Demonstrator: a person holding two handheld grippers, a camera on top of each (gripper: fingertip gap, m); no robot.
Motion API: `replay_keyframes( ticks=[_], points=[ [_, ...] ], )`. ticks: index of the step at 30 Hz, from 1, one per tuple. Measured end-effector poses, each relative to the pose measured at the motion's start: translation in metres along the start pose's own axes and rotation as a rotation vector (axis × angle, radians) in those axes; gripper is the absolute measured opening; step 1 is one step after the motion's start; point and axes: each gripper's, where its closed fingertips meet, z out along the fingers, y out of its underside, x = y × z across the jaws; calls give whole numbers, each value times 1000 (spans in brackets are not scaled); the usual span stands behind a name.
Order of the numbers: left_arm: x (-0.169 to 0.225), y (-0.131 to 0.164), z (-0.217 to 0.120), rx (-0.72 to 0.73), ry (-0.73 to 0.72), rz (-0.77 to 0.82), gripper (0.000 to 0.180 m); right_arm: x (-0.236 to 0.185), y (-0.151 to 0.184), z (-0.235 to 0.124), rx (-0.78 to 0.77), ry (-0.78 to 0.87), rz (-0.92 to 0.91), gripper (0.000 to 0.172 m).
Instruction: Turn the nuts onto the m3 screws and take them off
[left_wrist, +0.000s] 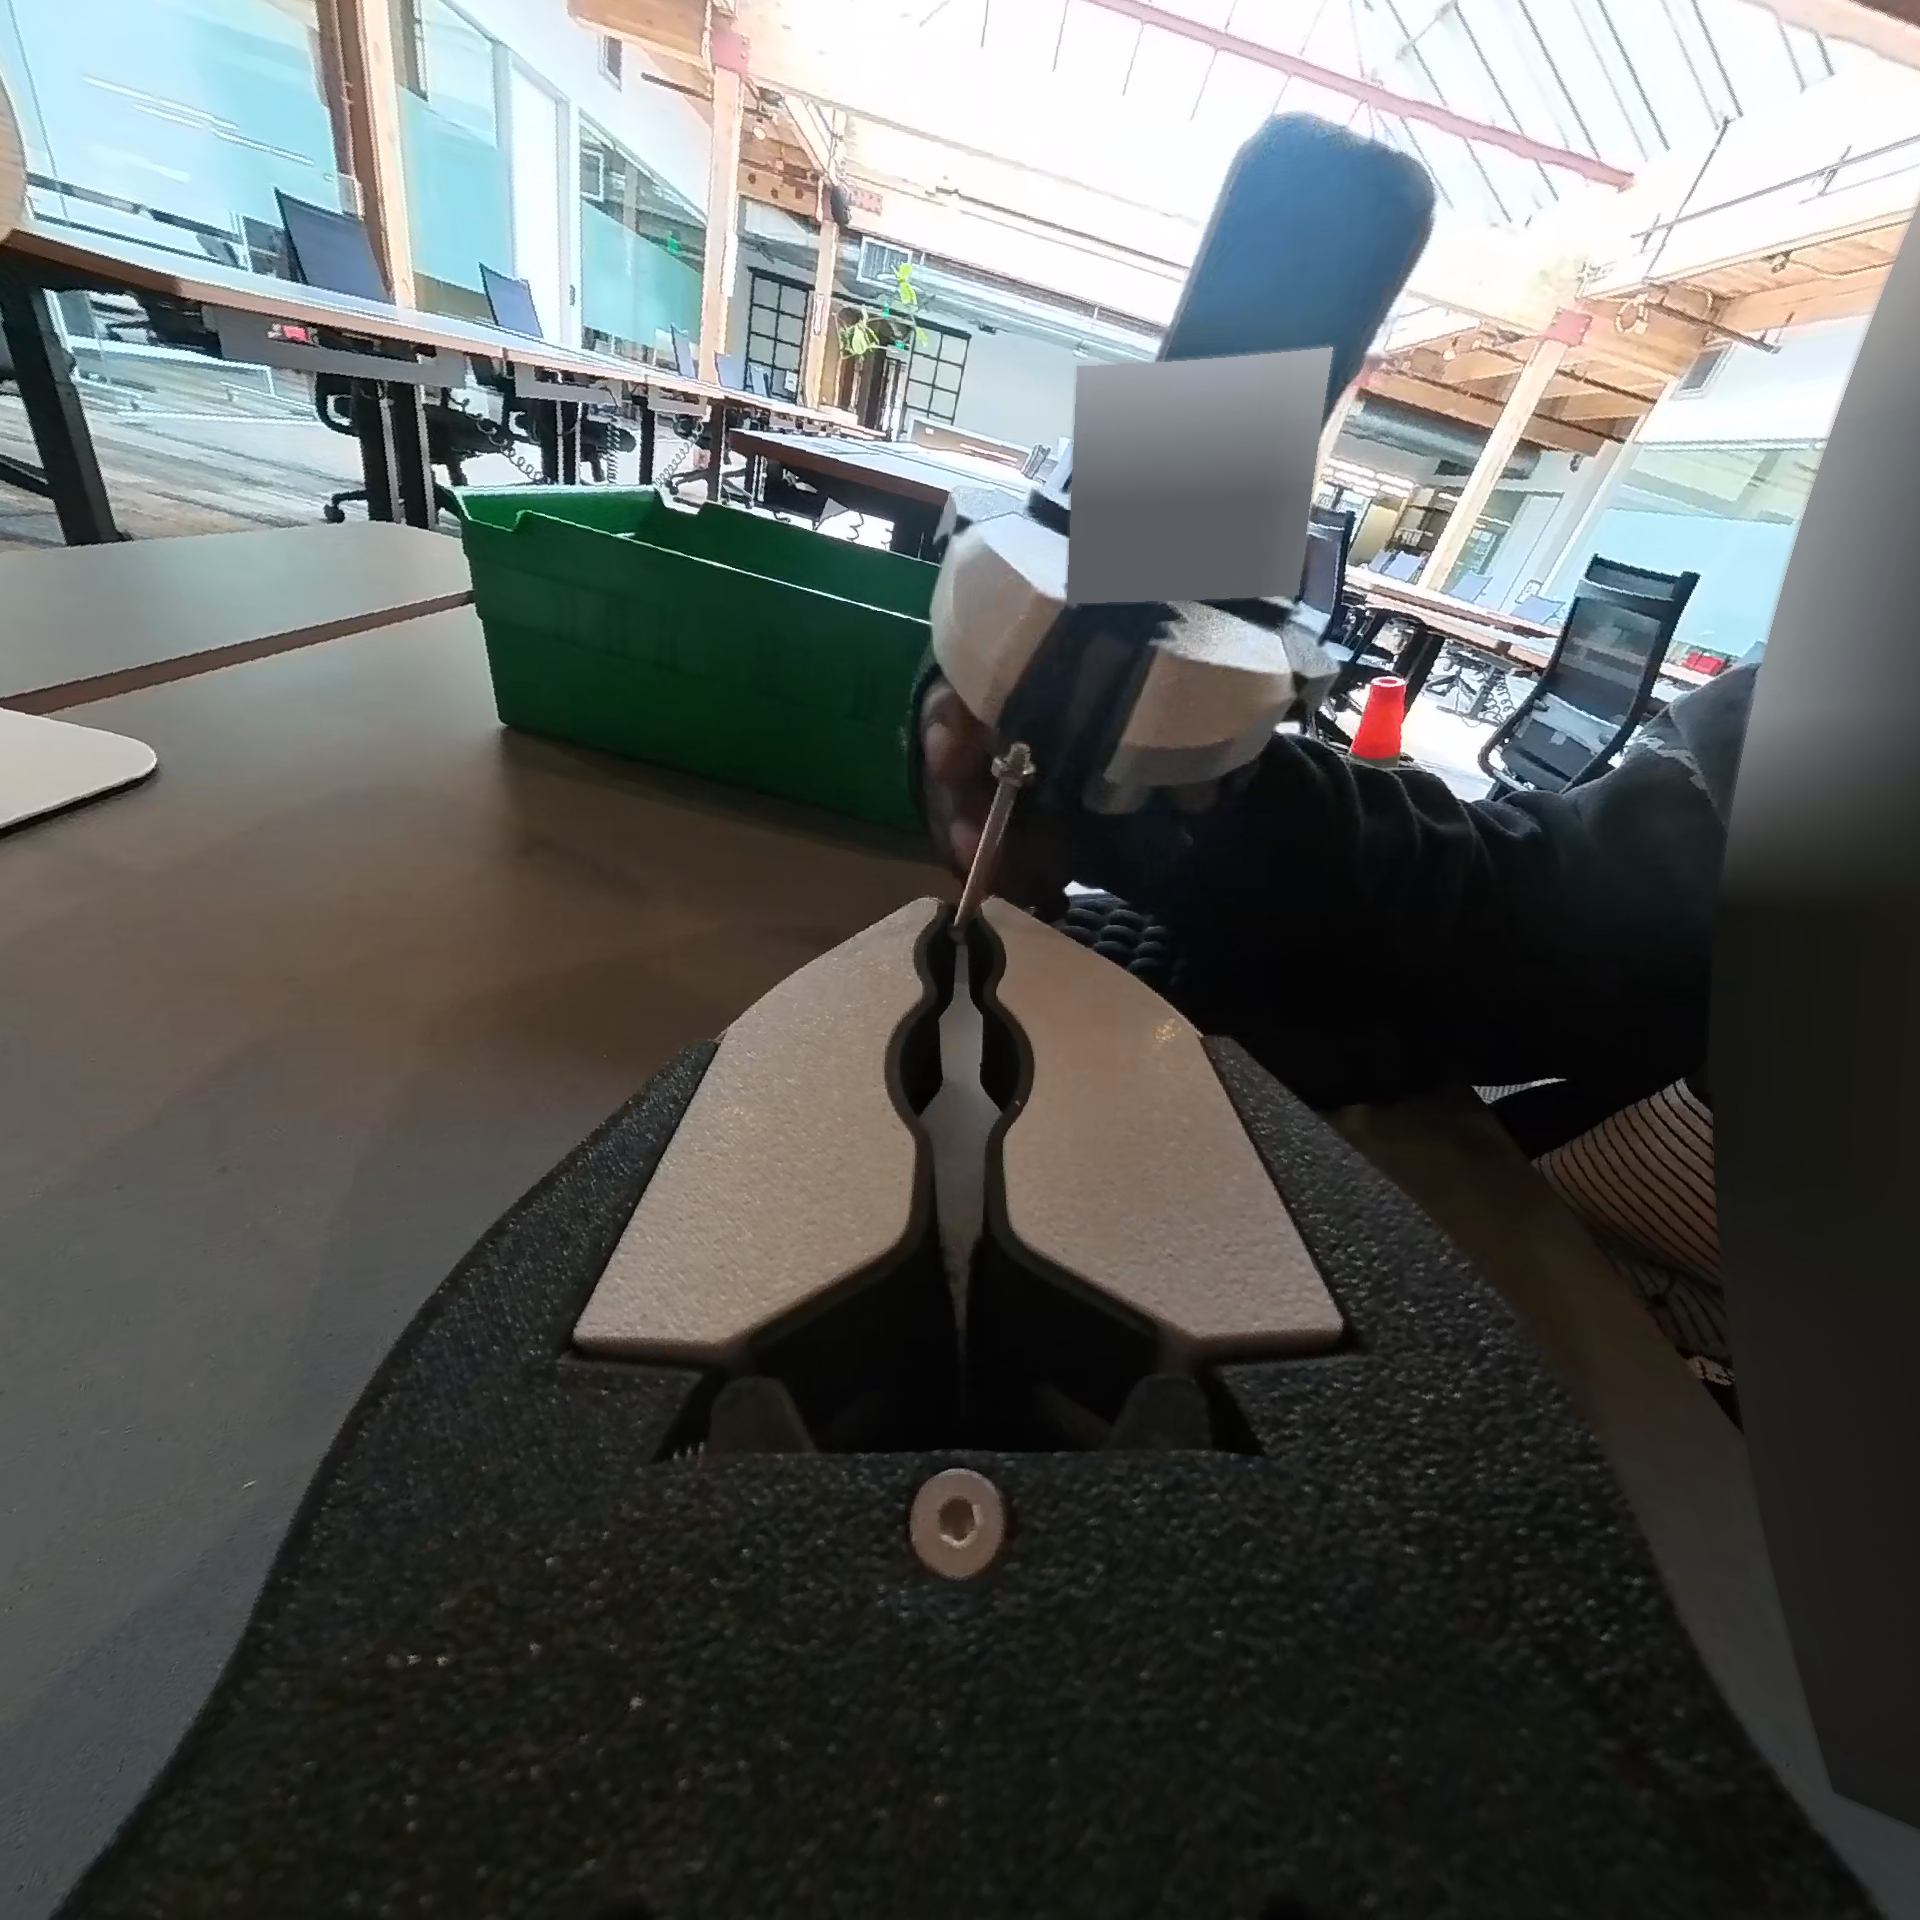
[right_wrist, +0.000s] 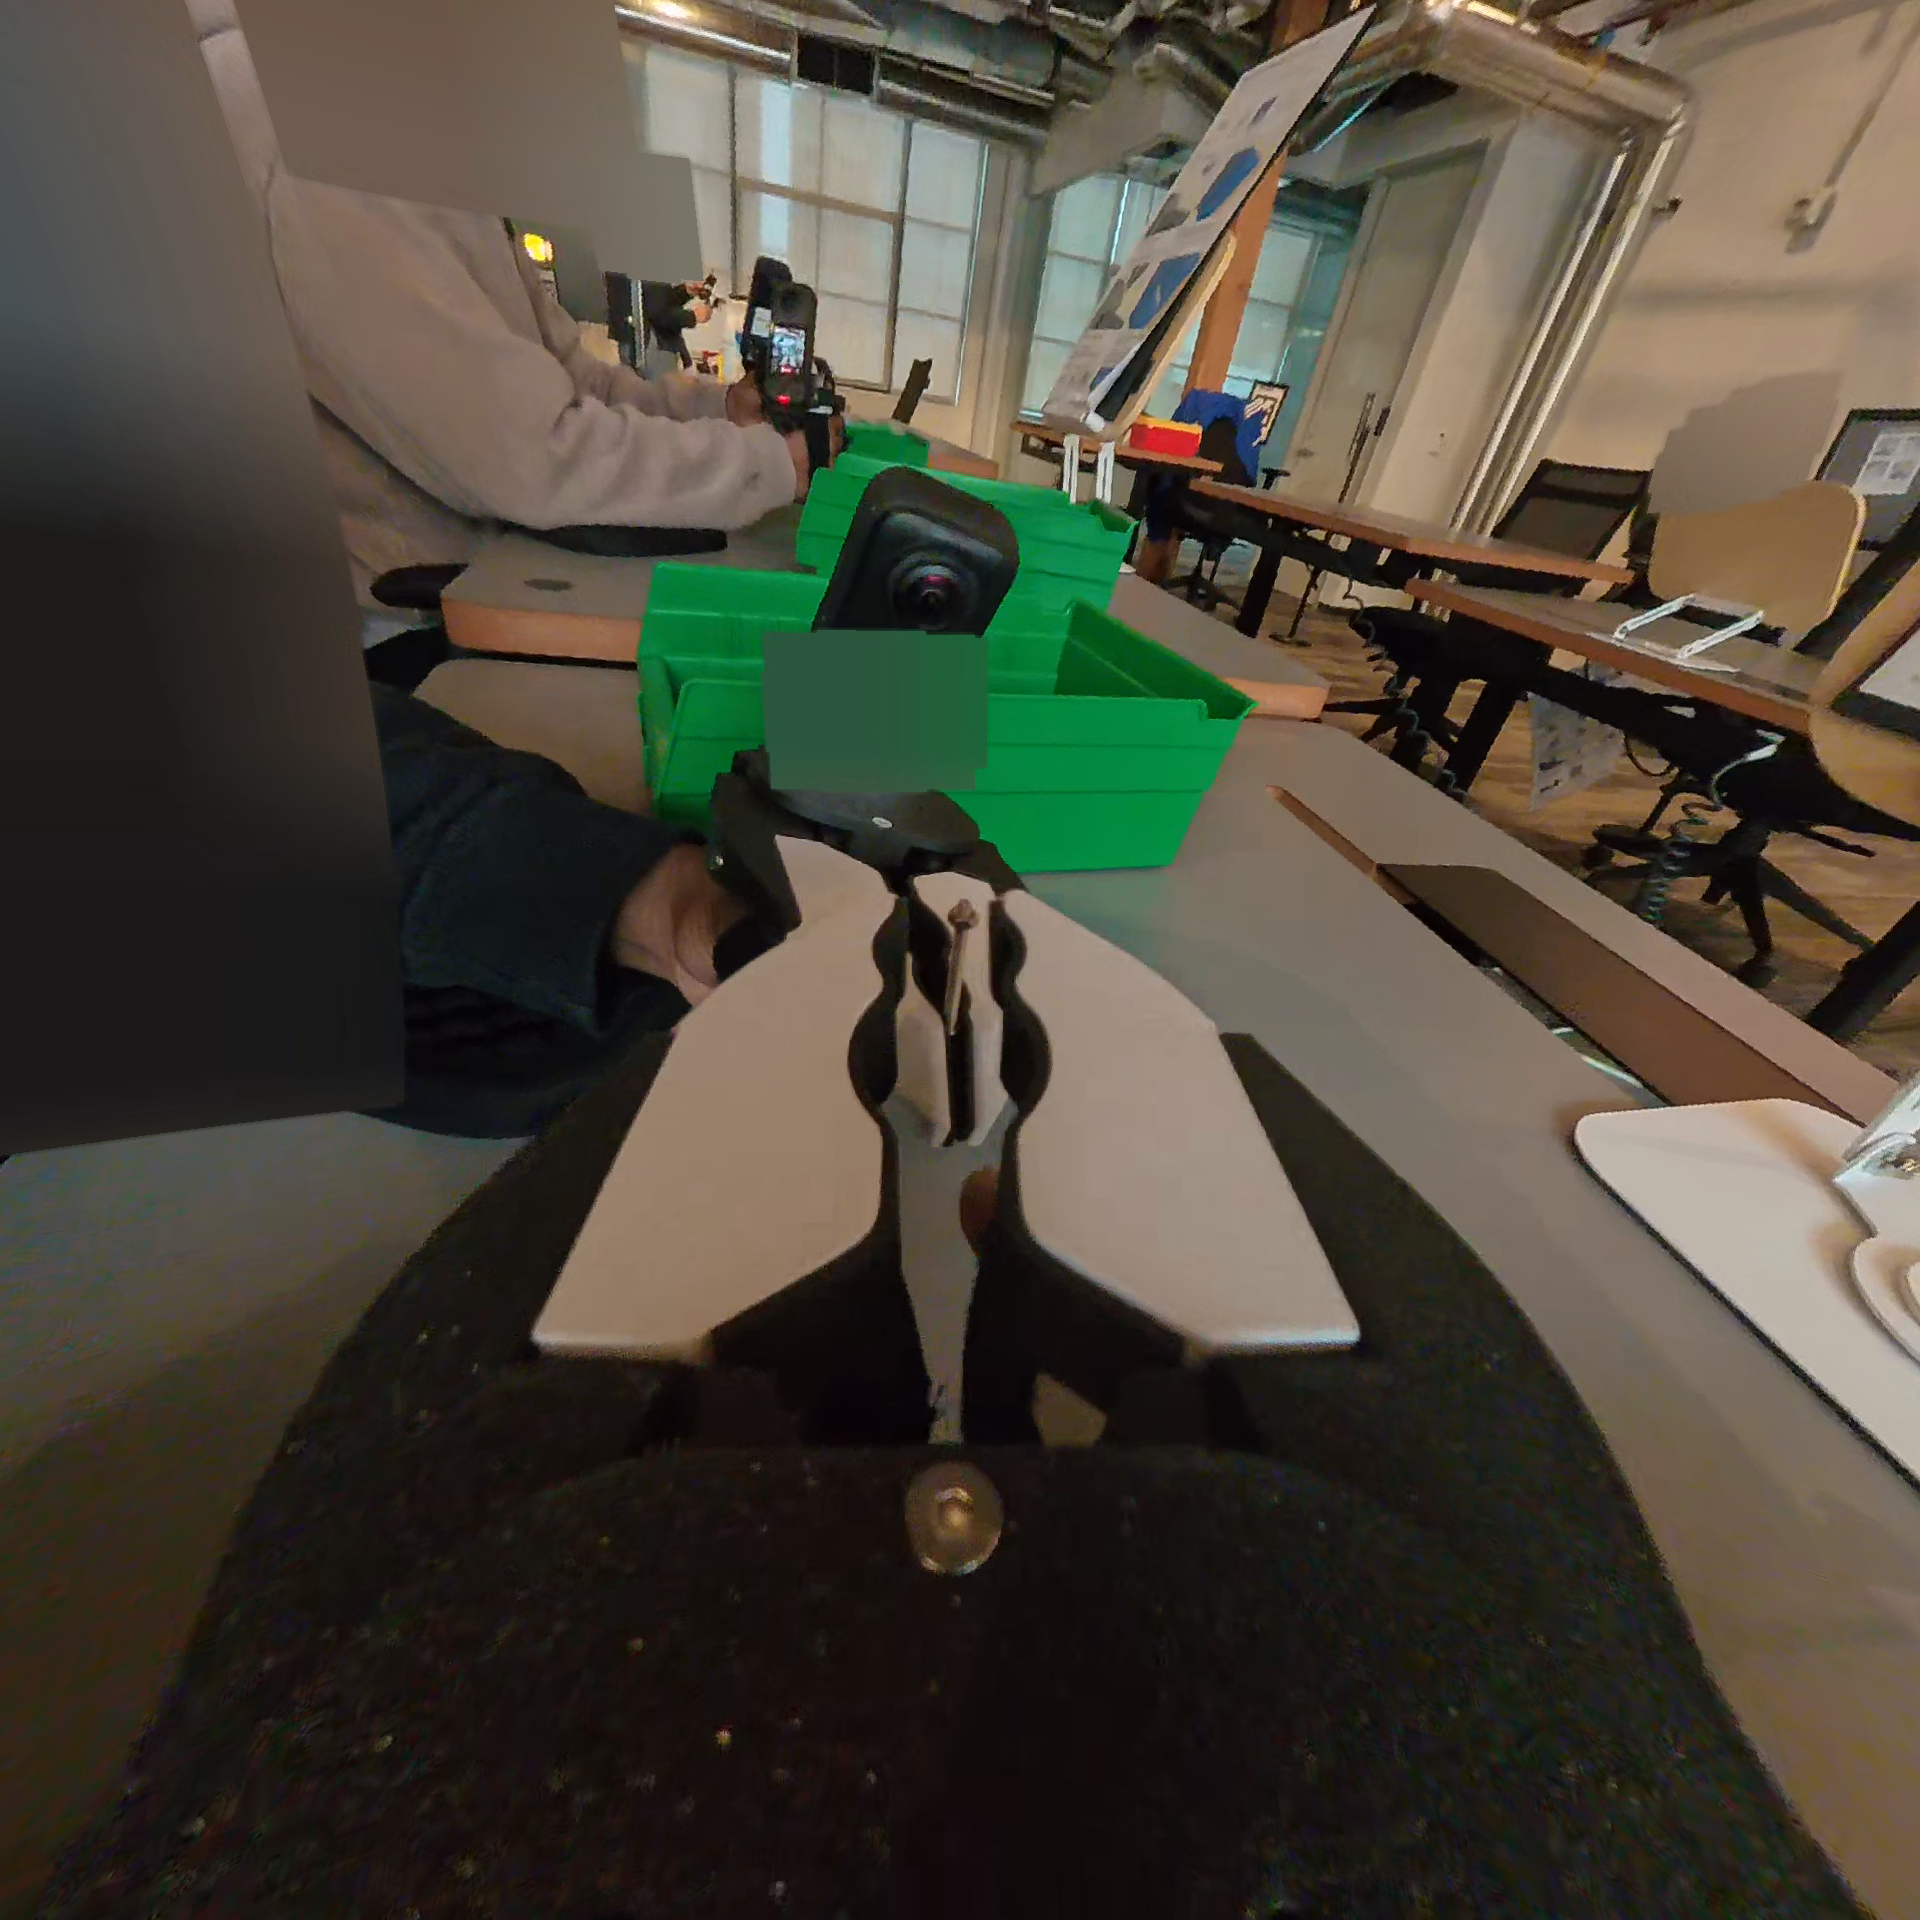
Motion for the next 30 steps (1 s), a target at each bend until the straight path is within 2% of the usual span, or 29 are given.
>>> replay_keyframes(
  ticks=[5,8,13,15,17,24,27,30],
  points=[
    [0,0,0,-1,1,0,1,-8,8,9,-30,-13,-51,35],
    [0,0,0,1,0,-2,1,-11,8,10,-34,-27,-54,35],
    [0,0,0,3,-3,-2,1,-5,7,2,-51,-19,-29,13],
    [0,0,0,3,-3,-2,1,-2,4,0,-34,-9,-15,11],
    [0,0,0,1,-2,-1,1,1,2,0,-16,4,-14,12],
    [0,0,0,-2,1,0,1,-8,9,10,-33,-10,-61,36],
    [0,0,0,0,-2,-3,1,-10,9,11,-33,-18,-70,36],
    [-1,0,0,1,-2,-5,1,-10,9,8,-43,-28,-60,29]
  ],
)
